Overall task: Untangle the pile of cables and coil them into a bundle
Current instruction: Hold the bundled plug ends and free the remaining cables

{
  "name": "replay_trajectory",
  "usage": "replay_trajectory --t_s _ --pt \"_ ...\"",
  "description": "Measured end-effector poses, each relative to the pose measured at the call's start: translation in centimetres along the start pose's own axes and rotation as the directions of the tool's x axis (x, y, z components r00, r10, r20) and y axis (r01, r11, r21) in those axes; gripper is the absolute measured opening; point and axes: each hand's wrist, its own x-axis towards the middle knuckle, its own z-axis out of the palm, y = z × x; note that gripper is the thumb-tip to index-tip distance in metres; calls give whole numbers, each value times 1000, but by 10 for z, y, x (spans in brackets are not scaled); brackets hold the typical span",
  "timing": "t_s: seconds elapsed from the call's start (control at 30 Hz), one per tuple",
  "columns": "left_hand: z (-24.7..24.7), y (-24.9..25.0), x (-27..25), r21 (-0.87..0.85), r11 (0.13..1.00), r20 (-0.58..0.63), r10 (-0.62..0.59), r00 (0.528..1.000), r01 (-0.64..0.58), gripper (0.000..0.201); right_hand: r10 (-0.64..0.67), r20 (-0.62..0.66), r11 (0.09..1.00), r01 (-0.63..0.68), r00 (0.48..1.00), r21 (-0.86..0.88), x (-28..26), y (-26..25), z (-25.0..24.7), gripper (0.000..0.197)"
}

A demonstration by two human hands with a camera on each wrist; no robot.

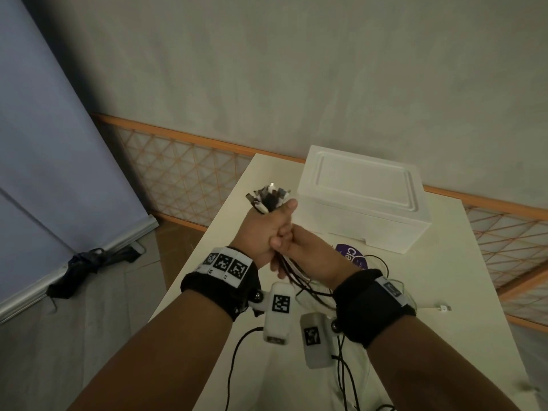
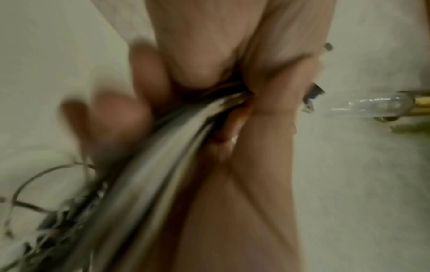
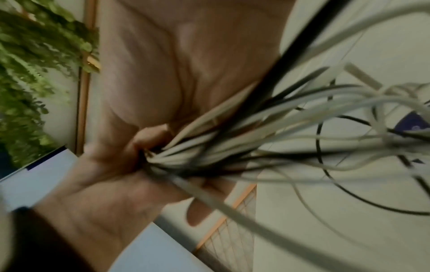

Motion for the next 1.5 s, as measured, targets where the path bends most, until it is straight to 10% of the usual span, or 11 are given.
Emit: replay_trajectory --t_s 0.13,0.3,0.4,0.43,0.5,0.57,0.6,0.7,0.97,1.23,1.5 --pt "-30 7 15 -276 961 -178 -44 983 -7 13 13 -47 740 -42 999 -672 -6 6 -14 28" --pt "-67 4 23 -323 942 -338 -208 918 95 20 -60 -117 412 -82 991 -907 -11 7 -31 30" --pt "-85 4 12 175 965 -433 -101 896 194 113 -19 -120 349 -106 993 -931 -10 2 -40 32" --pt "-89 5 9 458 873 -434 54 899 168 131 0 -115 336 -108 993 -936 -9 0 -43 32" --pt "-66 11 -4 909 397 -11 323 946 -125 133 20 -88 294 -90 996 -951 -4 -5 -42 32" --pt "-29 4 -10 899 -34 437 146 887 -437 125 9 -25 302 -26 1000 -953 3 -9 -35 30" --pt "-16 -4 -8 864 -72 503 67 862 -499 118 12 -11 331 -15 1000 -944 7 -10 -32 28" --pt "-9 -18 8 883 78 455 98 885 -463 78 71 -25 333 -47 997 -942 10 -12 -30 26" --pt "8 -12 23 827 -318 498 32 867 -463 25 -93 -230 514 -151 969 -845 -8 11 -40 20" --pt "0 13 33 830 -397 439 35 898 -391 14 -42 -404 572 -309 914 -760 -50 33 -75 20" --pt "-41 23 41 882 -370 344 84 935 -291 15 -84 -527 319 -478 846 -818 -94 57 -120 17"
